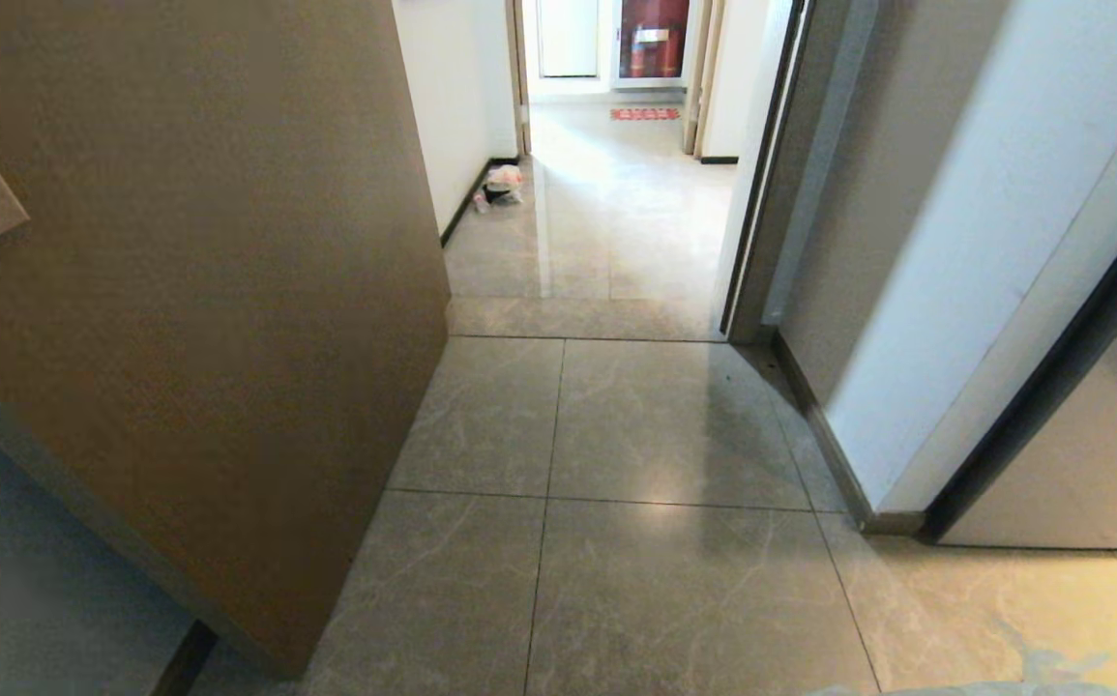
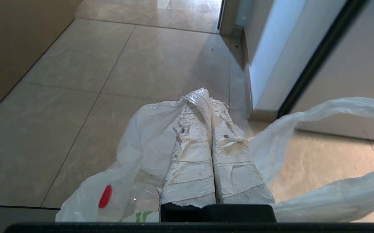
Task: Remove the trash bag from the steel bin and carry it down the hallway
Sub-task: Put the trash bag at the door
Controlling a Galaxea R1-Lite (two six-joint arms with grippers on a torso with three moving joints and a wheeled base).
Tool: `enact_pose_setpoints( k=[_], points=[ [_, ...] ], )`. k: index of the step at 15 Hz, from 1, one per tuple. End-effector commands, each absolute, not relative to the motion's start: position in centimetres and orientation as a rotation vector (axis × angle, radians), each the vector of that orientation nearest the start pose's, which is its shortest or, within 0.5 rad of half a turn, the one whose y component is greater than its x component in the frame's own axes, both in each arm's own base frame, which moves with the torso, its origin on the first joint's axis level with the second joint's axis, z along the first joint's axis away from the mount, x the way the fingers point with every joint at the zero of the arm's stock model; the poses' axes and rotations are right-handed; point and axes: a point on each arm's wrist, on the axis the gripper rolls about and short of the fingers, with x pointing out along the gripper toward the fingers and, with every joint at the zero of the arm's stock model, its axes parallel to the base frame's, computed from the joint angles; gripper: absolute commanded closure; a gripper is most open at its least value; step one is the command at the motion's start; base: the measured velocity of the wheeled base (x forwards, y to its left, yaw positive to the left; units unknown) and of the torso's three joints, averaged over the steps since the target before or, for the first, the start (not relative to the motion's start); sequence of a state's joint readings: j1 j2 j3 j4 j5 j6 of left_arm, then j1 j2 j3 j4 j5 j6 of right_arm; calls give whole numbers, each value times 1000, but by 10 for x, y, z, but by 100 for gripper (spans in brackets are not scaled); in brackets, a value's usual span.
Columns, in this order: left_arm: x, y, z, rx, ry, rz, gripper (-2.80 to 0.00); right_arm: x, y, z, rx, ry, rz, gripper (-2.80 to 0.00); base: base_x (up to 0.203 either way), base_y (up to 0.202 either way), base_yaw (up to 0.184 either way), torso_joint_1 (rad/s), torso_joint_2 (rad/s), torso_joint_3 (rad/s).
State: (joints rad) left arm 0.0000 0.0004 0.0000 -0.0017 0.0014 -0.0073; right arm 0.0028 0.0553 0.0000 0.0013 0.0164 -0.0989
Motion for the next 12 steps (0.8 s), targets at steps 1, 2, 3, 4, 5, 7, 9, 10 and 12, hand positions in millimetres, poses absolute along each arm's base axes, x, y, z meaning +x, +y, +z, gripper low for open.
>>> enact_pose_setpoints(
  k=[1, 2, 3, 4, 5, 7, 9, 10, 12],
  points=[
    [-23, 0, 75, -8, -2, 3, 0, -18, 0, 76, -99, 57, 23, 0, 193, 0, 3, 5, 5, 2],
    [-23, 0, 75, -8, -2, 2, 0, -18, 0, 76, -99, 57, 23, 0, 194, 0, 2, 3, 7, 2],
    [-23, 0, 75, -8, -2, 2, 0, -18, 0, 76, -99, 57, 23, 0, 189, 0, 4, -2, 5, 5],
    [-23, 0, 75, -8, -2, 2, 0, -18, 0, 76, -99, 57, 23, 0, 192, 0, 1, 2, 7, -2],
    [-23, 0, 75, -8, -2, 2, 0, -18, 0, 76, -99, 57, 23, 0, 197, 0, 1, 2, 0, 5],
    [-23, 0, 75, -8, -2, 2, 0, -18, 0, 76, -99, 57, 23, 0, 191, 0, 1, 3, 2, -1],
    [-23, 0, 75, -8, -2, 3, 0, -18, 0, 76, -99, 57, 23, 0, 196, 0, -2, 5, 2, 5],
    [-23, 0, 75, -8, -2, 3, 0, -18, 0, 76, -99, 57, 23, 0, 194, 0, 1, 6, 1, 4],
    [-23, 0, 75, -8, -2, 2, 0, -18, 0, 76, -99, 57, 23, 0, 192, 0, 1, 3, 4, 6]
  ],
)
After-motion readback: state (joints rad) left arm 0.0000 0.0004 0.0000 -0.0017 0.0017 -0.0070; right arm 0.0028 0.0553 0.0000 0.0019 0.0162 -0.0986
